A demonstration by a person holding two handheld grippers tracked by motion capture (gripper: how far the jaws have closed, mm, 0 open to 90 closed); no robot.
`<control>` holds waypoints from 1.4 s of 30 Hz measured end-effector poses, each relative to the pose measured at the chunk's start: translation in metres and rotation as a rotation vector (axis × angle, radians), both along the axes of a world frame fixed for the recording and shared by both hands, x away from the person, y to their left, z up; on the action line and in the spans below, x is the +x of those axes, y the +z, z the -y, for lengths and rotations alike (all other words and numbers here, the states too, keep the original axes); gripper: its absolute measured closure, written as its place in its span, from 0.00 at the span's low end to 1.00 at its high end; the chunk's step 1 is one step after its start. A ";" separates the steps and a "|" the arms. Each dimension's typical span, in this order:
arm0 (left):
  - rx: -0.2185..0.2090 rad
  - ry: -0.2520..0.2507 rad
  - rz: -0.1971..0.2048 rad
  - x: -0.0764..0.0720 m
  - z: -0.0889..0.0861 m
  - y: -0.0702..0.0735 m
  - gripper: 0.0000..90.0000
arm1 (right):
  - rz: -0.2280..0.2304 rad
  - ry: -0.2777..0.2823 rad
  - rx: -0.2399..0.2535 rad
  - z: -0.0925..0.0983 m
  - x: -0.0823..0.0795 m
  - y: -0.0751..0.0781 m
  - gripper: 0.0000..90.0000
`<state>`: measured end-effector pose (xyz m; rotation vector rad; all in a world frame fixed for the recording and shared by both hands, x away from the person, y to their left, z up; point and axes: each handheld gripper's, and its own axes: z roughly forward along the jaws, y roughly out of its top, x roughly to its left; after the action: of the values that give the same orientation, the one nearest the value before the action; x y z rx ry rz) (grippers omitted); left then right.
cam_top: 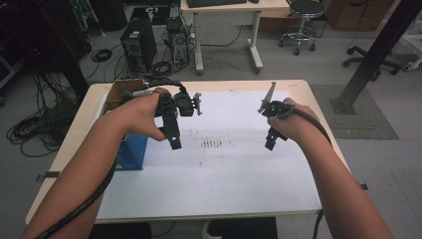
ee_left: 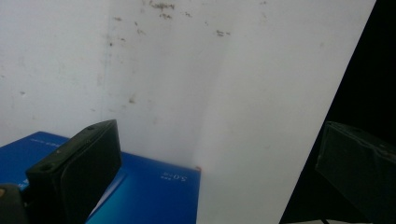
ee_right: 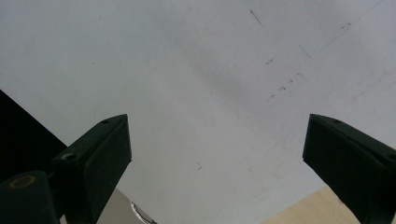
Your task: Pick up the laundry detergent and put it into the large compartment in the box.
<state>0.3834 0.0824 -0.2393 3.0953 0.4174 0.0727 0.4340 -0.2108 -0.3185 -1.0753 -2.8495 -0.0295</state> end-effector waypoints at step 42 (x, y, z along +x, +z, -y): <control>-0.022 0.004 0.013 -0.002 0.009 0.005 0.00 | -0.008 0.052 -0.010 -0.011 0.002 0.005 0.09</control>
<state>0.3812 0.0738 -0.2340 3.0711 0.4210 0.0882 0.4364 -0.1996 -0.3133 -1.0010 -2.8716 -0.0066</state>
